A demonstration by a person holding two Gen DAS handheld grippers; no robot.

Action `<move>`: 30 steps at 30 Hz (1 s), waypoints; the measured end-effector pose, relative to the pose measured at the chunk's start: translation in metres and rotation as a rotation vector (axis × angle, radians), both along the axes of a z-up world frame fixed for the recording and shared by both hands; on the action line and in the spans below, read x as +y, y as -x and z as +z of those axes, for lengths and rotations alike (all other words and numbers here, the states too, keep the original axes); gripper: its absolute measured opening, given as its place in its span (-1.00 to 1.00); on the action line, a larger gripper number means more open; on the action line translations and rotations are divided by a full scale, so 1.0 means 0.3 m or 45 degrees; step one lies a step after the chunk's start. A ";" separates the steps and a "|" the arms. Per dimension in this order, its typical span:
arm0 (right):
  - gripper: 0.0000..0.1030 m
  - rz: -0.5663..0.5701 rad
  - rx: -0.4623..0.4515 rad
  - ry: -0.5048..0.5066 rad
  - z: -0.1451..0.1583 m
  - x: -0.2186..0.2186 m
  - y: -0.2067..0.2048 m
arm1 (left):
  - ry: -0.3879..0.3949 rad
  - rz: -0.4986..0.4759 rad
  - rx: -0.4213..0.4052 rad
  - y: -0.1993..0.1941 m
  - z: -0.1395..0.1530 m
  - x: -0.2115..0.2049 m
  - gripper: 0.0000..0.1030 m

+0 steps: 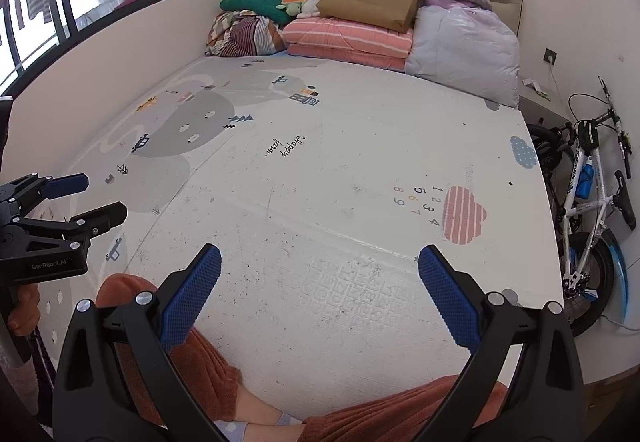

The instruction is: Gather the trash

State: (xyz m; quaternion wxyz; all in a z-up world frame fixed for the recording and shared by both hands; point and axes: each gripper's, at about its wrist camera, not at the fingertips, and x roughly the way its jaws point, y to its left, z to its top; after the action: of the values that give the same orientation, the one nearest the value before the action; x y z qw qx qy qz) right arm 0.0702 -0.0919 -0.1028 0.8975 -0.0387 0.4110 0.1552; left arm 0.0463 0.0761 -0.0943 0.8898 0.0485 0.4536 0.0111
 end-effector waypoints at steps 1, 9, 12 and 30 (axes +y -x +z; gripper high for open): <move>0.85 0.000 0.000 0.004 0.009 0.003 0.000 | 0.006 -0.001 0.005 0.001 0.008 0.005 0.68; 0.85 0.036 -0.014 0.000 0.123 0.011 -0.003 | 0.024 0.009 -0.007 -0.002 0.086 0.012 0.68; 0.85 0.066 0.002 -0.024 0.164 0.015 -0.017 | 0.039 0.017 -0.020 -0.009 0.121 0.013 0.68; 0.85 0.084 -0.029 -0.024 0.260 -0.005 -0.034 | 0.013 -0.016 -0.070 -0.010 0.235 -0.044 0.68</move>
State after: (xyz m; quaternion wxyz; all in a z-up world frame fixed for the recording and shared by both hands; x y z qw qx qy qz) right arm 0.0804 -0.0934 -0.0247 0.8968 -0.0457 0.3978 0.1882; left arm 0.0493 0.0630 -0.0239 0.9022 0.0465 0.4287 0.0047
